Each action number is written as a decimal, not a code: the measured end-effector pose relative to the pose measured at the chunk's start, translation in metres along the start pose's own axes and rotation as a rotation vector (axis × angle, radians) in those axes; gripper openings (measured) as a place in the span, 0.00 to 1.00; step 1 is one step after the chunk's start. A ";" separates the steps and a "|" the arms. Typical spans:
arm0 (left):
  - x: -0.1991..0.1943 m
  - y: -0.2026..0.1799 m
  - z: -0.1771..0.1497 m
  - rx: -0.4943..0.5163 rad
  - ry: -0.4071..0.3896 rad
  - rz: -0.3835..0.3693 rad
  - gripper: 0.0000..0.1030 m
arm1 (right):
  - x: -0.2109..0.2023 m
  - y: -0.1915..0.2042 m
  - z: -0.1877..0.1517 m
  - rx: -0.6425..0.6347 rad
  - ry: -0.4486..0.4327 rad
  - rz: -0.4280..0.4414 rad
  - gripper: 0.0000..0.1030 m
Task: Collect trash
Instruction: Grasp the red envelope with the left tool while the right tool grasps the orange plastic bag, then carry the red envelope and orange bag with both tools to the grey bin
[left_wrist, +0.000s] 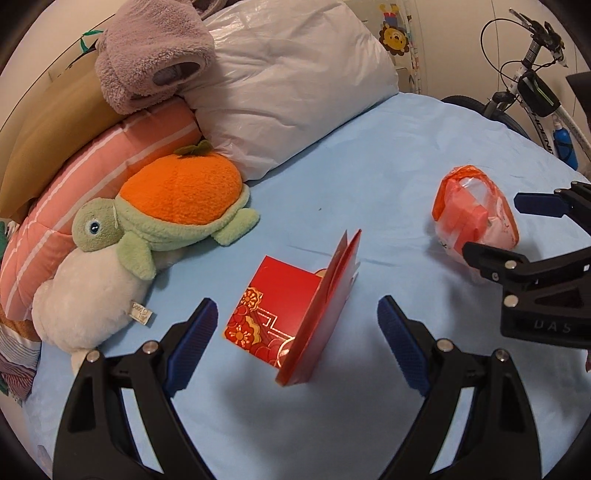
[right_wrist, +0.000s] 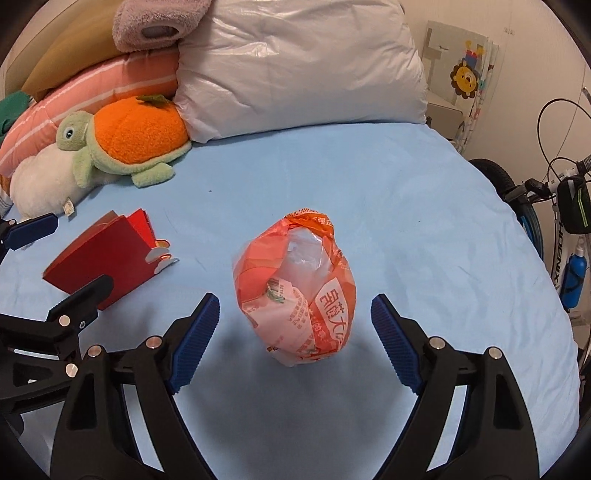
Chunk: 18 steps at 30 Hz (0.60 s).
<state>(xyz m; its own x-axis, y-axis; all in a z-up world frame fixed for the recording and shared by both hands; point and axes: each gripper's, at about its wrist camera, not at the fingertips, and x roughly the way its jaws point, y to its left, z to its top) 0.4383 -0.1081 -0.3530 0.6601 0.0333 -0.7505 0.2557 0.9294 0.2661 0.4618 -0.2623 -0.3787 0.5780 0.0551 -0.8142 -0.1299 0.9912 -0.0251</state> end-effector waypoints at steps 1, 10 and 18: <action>0.004 -0.001 0.001 0.002 0.002 -0.005 0.80 | 0.005 0.000 0.000 -0.001 0.006 0.001 0.79; 0.026 -0.011 0.005 0.013 0.054 -0.101 0.03 | 0.011 0.004 0.000 -0.020 0.024 0.069 0.41; -0.023 -0.019 -0.002 -0.008 0.035 -0.147 0.03 | -0.047 0.006 -0.011 -0.034 -0.013 0.108 0.39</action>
<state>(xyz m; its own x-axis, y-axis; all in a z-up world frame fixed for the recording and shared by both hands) 0.4165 -0.1254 -0.3422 0.5909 -0.0904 -0.8016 0.3418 0.9282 0.1473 0.4245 -0.2599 -0.3469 0.5698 0.1635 -0.8053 -0.2197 0.9747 0.0425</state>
